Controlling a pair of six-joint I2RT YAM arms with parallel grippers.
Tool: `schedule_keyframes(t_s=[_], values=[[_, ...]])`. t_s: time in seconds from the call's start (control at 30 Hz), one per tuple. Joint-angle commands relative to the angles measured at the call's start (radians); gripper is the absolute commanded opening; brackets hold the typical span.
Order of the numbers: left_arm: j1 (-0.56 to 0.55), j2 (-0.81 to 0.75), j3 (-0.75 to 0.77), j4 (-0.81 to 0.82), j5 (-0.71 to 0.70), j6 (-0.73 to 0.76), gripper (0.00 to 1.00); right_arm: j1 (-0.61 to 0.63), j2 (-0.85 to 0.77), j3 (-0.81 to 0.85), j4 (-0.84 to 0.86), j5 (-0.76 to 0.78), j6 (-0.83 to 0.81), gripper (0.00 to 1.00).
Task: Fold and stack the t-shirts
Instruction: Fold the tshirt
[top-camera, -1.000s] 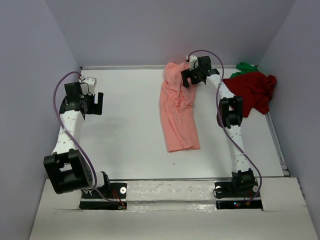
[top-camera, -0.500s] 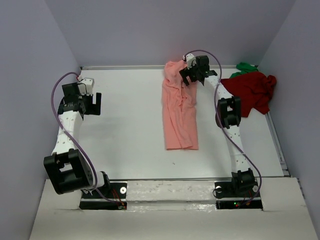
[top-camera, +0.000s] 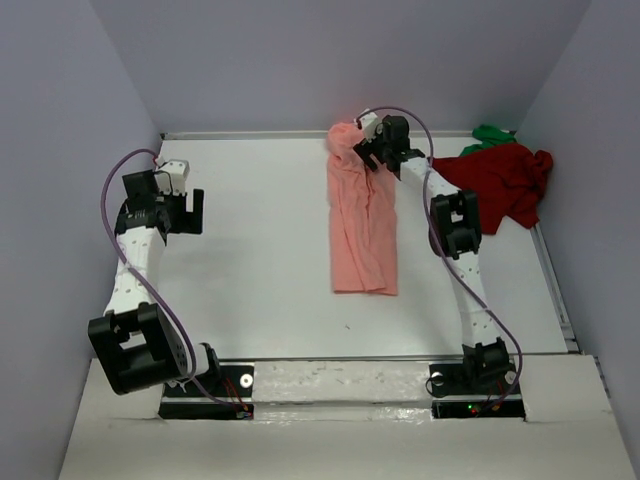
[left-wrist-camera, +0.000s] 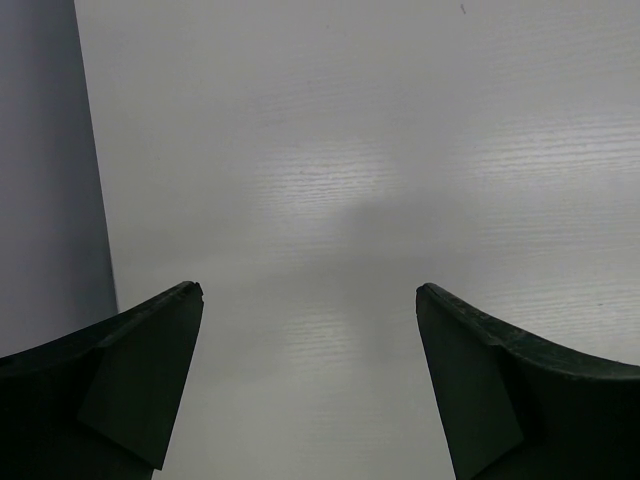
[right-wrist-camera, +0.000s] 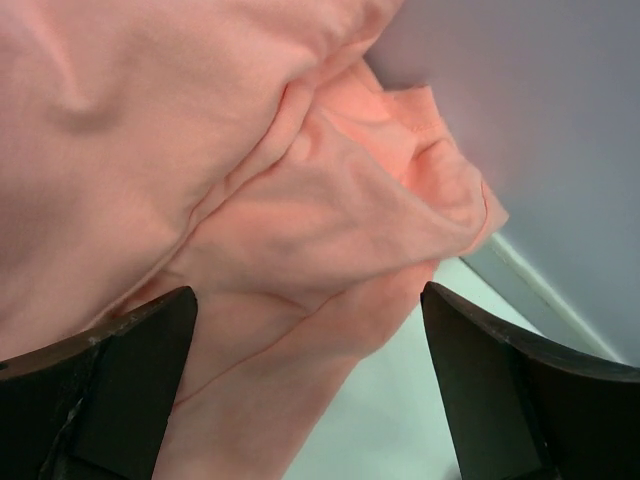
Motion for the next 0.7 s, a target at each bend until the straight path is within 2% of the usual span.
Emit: schedule_keyframes(t_s=[0.0, 0.33, 0.4, 0.5, 0.53, 0.6, 0.67], values=[[0.005, -0.079, -0.013, 0.031, 0.078, -0.006, 0.99, -0.008, -0.196, -0.170, -0.004, -0.018, -0.014, 1.00], [-0.007, -0.183, -0.009, 0.020, 0.265, -0.024, 0.99, -0.008, -0.618, -0.458, -0.160, -0.033, 0.124, 1.00], [-0.029, -0.174, -0.001, -0.007, 0.305, -0.021, 0.99, -0.008, -0.685, -0.505, -0.241, -0.084, 0.141, 1.00], [-0.154, -0.149, -0.001, -0.046, 0.281, -0.006, 0.99, -0.008, -0.796, -0.600, -0.425, -0.168, 0.152, 0.92], [-0.232, -0.146, -0.007, -0.050, 0.258, 0.003, 0.99, -0.008, -0.854, -0.635, -0.462, -0.182, 0.152, 0.90], [-0.312, -0.117, -0.010, -0.067, 0.218, 0.015, 0.99, -0.008, -0.931, -0.786, -0.516, -0.194, 0.181, 0.89], [-0.397, -0.039, 0.019, -0.093, 0.239, 0.019, 0.99, -0.008, -1.049, -0.892, -0.570, -0.234, 0.175, 0.89]])
